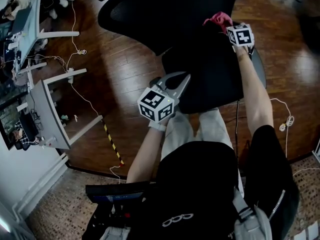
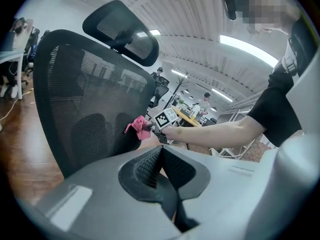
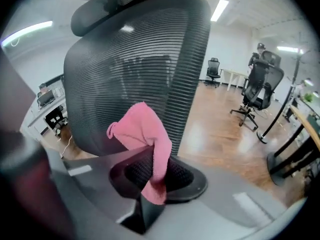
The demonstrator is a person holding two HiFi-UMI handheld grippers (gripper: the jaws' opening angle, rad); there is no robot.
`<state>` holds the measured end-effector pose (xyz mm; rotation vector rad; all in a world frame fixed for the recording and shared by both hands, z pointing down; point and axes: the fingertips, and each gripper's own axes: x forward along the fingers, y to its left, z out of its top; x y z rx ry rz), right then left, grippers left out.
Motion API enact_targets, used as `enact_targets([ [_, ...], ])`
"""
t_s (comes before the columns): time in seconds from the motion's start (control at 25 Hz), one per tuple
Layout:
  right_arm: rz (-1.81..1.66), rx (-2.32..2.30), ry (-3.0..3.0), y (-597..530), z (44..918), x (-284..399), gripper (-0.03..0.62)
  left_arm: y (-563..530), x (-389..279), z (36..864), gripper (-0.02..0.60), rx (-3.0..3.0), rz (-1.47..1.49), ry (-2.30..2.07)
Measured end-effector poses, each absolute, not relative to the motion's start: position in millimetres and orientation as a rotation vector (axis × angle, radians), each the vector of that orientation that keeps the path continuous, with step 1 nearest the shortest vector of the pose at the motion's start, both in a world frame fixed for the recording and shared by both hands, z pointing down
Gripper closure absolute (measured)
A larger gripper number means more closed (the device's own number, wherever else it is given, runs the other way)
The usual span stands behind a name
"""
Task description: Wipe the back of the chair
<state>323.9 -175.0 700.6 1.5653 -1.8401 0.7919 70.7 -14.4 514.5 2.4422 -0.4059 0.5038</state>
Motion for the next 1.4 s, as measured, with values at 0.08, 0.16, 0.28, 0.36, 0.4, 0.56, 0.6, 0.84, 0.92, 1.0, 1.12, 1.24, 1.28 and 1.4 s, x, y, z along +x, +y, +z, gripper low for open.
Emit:
enact_targets([
  [0.08, 0.823, 1.64, -1.815, -172, 697, 341, 0.549, -16, 76, 515, 0.591, 2.441, 0.507, -0.406],
  [0.16, 0.854, 1.73, -1.786, -169, 693, 360, 0.549, -19, 83, 515, 0.591, 2.439, 0.505, -0.407],
  [0.28, 0.892, 1.905, -1.693, -160, 687, 392, 0.549, -23, 92, 516, 0.591, 2.443, 0.509, -0.401],
  [0.36, 0.918, 2.02, -1.619, -151, 685, 412, 0.549, -25, 99, 518, 0.591, 2.449, 0.506, -0.395],
  [0.4, 0.93, 2.056, -1.586, -147, 686, 419, 0.549, -26, 103, 518, 0.591, 2.45, 0.501, -0.394],
  [0.56, 0.938, 2.008, -1.54, -137, 706, 412, 0.549, -30, 116, 524, 0.591, 2.452, 0.492, -0.386],
  [0.6, 0.929, 1.971, -1.555, -139, 713, 402, 0.549, -31, 117, 527, 0.591, 2.453, 0.494, -0.382],
  [0.84, 0.833, 1.791, -1.68, -156, 733, 325, 0.549, -40, 117, 537, 0.591, 2.448, 0.49, -0.392],
  [0.92, 0.788, 1.745, -1.712, -164, 732, 298, 0.549, -45, 111, 536, 0.591, 2.449, 0.483, -0.401],
  [1.0, 0.755, 1.704, -1.739, -170, 730, 272, 0.549, -49, 103, 536, 0.591, 2.447, 0.476, -0.412],
  [1.12, 0.731, 1.651, -1.788, -174, 729, 232, 0.549, -53, 87, 538, 0.591, 2.438, 0.468, -0.43],
  [1.24, 0.716, 1.596, -1.844, -176, 731, 191, 0.549, -54, 72, 541, 0.591, 2.429, 0.465, -0.448],
  [1.28, 0.714, 1.581, -1.864, -178, 733, 177, 0.549, -55, 66, 542, 0.591, 2.425, 0.465, -0.456],
  [1.4, 0.722, 1.556, -1.902, -180, 733, 137, 0.549, -58, 47, 545, 0.591, 2.41, 0.458, -0.482],
])
